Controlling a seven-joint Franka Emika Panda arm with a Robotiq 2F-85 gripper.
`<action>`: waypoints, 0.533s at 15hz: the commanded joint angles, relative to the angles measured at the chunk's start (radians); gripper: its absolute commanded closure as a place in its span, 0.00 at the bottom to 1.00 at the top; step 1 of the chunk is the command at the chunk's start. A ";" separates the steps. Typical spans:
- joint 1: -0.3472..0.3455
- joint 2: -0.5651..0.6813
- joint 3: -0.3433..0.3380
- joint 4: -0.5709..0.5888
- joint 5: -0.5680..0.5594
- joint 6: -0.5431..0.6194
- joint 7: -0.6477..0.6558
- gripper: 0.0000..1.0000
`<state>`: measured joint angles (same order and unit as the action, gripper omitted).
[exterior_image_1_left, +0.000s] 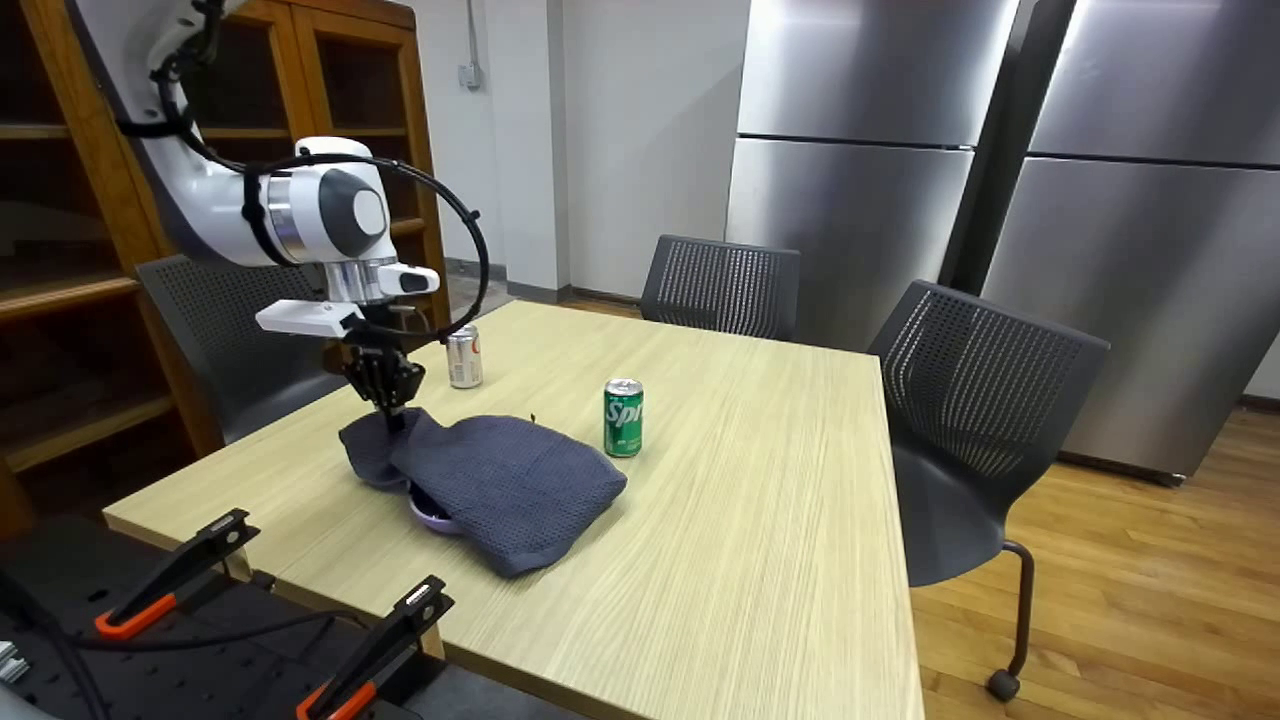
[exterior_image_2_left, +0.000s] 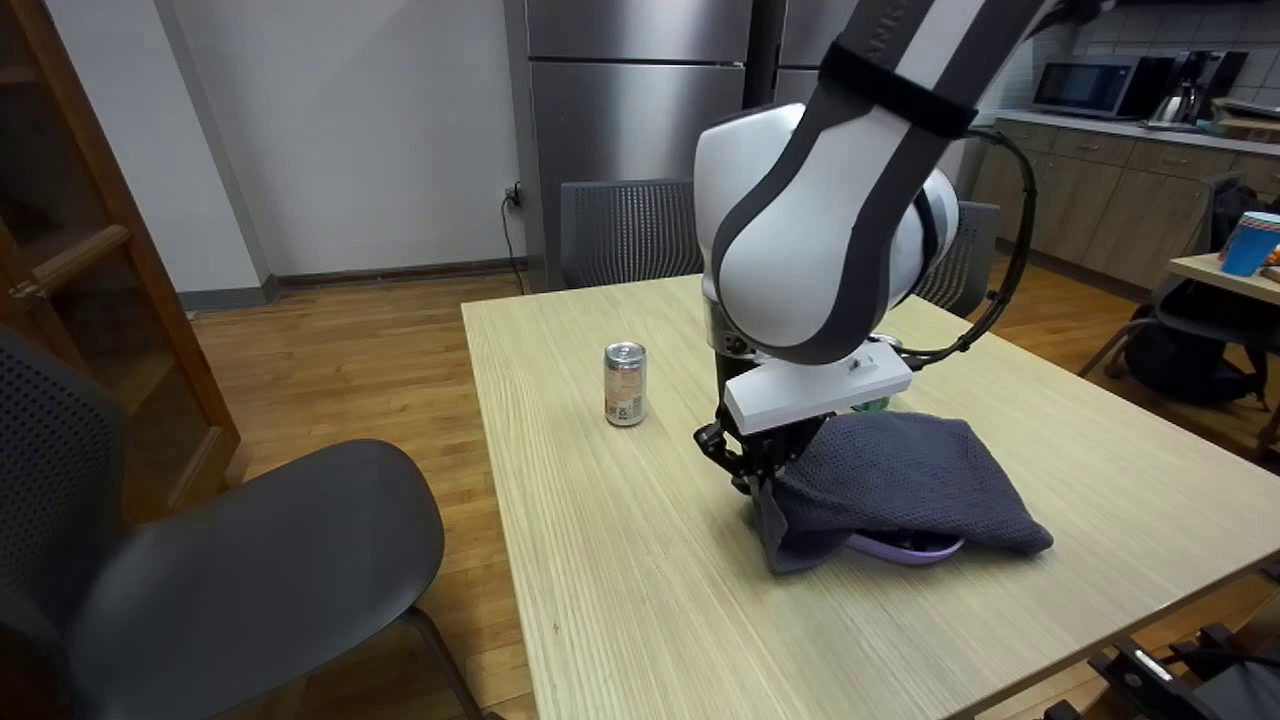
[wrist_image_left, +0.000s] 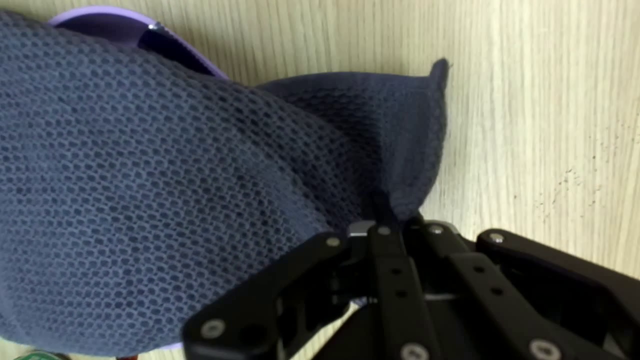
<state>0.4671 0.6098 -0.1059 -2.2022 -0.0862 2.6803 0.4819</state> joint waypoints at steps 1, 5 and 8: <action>-0.016 0.027 -0.002 0.052 -0.008 -0.055 0.025 0.69; -0.030 0.025 -0.004 0.059 -0.003 -0.056 0.025 0.42; -0.035 0.022 -0.008 0.058 -0.004 -0.056 0.028 0.20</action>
<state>0.4424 0.6348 -0.1168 -2.1636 -0.0857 2.6607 0.4839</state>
